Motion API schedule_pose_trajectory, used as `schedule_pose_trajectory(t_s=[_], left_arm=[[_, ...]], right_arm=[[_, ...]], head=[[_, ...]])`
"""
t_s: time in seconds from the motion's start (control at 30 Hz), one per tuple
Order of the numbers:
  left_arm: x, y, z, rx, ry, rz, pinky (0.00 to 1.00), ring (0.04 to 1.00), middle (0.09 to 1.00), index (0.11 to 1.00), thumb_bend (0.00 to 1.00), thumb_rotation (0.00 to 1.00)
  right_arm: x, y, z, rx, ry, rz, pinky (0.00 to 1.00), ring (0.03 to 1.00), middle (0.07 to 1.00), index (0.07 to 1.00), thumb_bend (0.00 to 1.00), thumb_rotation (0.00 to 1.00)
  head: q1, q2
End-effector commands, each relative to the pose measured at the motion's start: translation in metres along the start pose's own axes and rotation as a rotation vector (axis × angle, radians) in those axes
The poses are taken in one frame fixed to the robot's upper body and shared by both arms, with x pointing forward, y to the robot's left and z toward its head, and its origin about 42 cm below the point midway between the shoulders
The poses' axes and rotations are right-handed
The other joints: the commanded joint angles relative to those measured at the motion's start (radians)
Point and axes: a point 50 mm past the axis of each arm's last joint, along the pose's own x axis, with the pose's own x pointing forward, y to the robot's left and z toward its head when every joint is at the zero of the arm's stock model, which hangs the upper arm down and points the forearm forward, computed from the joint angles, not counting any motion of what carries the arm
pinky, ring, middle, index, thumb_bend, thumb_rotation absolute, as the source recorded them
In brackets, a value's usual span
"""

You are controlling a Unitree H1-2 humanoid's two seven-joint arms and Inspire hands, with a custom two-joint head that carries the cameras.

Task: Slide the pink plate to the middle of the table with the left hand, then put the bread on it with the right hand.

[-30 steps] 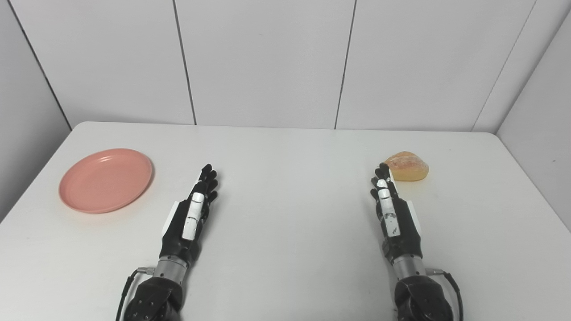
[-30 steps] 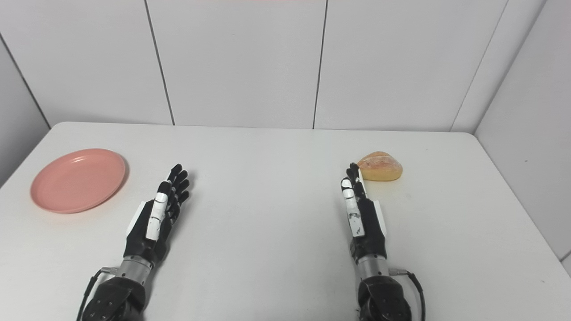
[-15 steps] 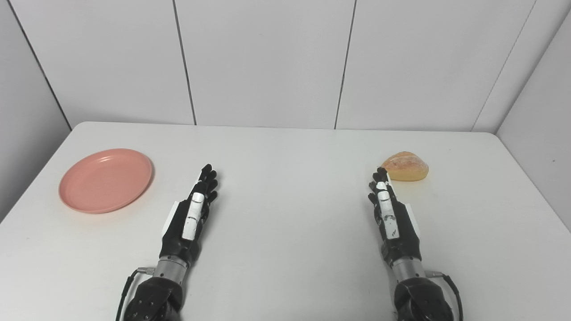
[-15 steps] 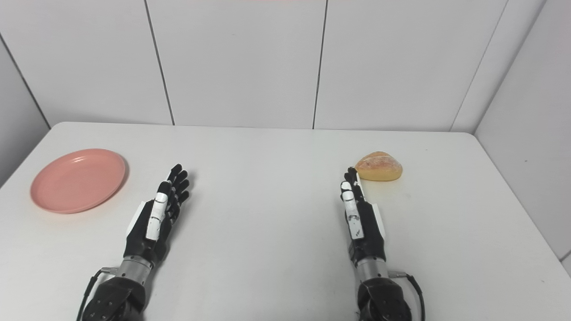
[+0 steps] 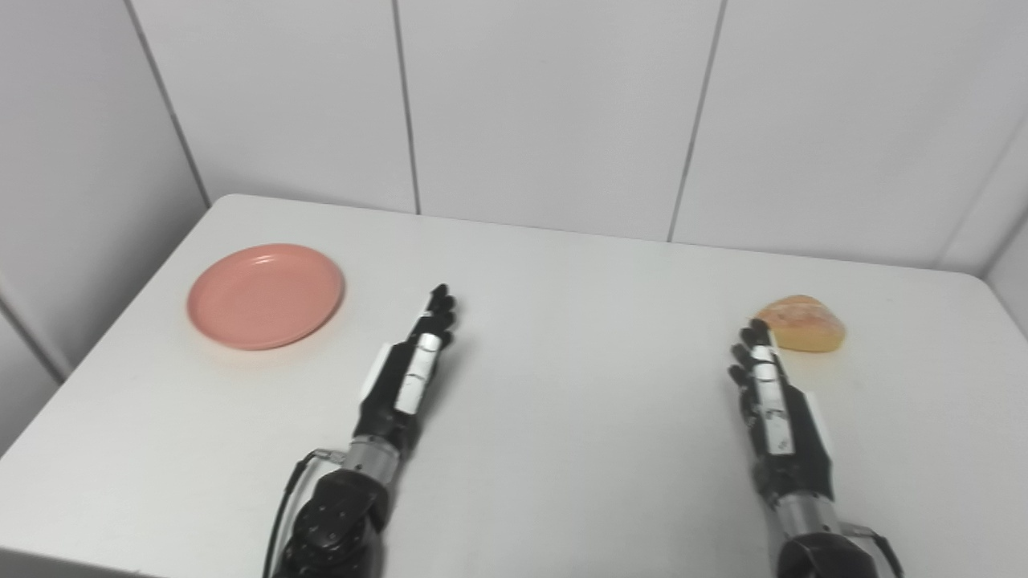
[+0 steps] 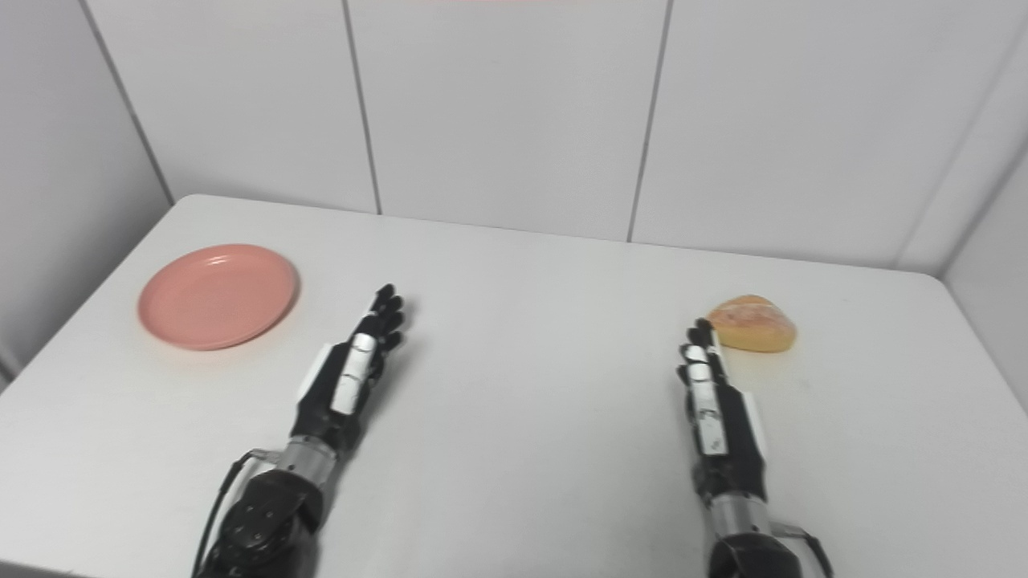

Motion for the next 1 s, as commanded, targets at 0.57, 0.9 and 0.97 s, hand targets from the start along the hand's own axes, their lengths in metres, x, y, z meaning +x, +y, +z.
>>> schedule_pose_trajectory(t_s=[0.57,0.9,0.97], left_arm=[[0.012,-0.032,-0.024,0.036,-0.042,0.012,1.0,1.0,1.0,1.0,0.74,1.0],[0.014,-0.03,-0.016,-0.052,-0.036,0.041,1.0,1.0,1.0,1.0,0.75,1.0],[0.016,-0.026,-0.01,-0.069,-0.047,0.049,1.0,1.0,1.0,1.0,0.74,1.0]], right_arm=[[-0.004,-0.027,-0.002,0.02,-0.042,-0.001,1.0,1.0,1.0,1.0,0.53,0.94],[-0.007,-0.025,0.004,0.027,-0.049,-0.001,1.0,1.0,1.0,1.0,0.49,0.96],[-0.007,-0.023,0.005,0.024,-0.049,0.0,1.0,1.0,1.0,1.0,0.49,0.97]], head=[[0.084,-0.073],[0.089,-0.067],[0.088,-0.069]])
